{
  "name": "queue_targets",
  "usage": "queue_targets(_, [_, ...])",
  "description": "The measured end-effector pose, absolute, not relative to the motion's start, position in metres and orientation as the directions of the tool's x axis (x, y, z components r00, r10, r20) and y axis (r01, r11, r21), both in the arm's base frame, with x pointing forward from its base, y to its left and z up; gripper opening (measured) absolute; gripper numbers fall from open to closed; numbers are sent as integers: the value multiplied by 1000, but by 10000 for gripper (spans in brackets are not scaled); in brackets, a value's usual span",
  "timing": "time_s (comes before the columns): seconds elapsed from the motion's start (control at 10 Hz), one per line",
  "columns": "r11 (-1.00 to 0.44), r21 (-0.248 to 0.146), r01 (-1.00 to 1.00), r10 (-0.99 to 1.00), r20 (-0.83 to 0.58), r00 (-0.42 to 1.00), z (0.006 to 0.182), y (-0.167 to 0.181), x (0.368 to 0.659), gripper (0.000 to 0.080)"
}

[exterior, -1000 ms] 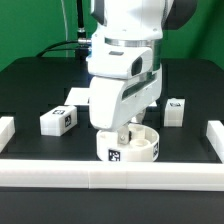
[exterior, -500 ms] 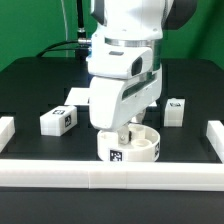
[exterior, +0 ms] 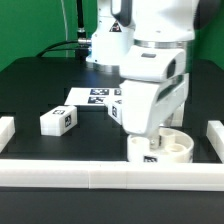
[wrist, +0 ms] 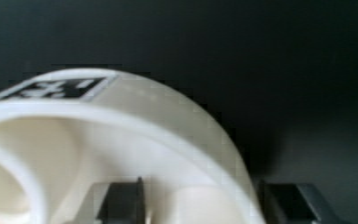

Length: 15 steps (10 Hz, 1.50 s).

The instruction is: Assemble stool

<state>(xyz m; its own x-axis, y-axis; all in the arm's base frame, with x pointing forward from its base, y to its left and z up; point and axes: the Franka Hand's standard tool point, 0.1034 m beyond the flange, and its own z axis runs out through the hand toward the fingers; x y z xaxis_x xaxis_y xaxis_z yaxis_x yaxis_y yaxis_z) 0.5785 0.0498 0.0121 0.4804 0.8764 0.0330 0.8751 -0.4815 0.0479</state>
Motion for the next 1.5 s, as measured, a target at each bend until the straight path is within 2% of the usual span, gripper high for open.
queue_targets(0.4, [-484, 43, 874, 875, 30, 483, 16, 75, 589, 307])
queue_targets(1.0, [-475, 26, 880, 880, 13, 474, 13, 75, 588, 307])
queue_targets(1.1, [-475, 26, 880, 880, 13, 474, 13, 75, 588, 522])
queue_targets(1.2, [-475, 26, 880, 880, 13, 474, 13, 75, 588, 522])
queue_targets(1.3, [-475, 26, 879, 880, 13, 475, 13, 75, 588, 627])
queue_targets(1.5, [-509, 31, 860, 861, 10, 509, 28, 77, 577, 643])
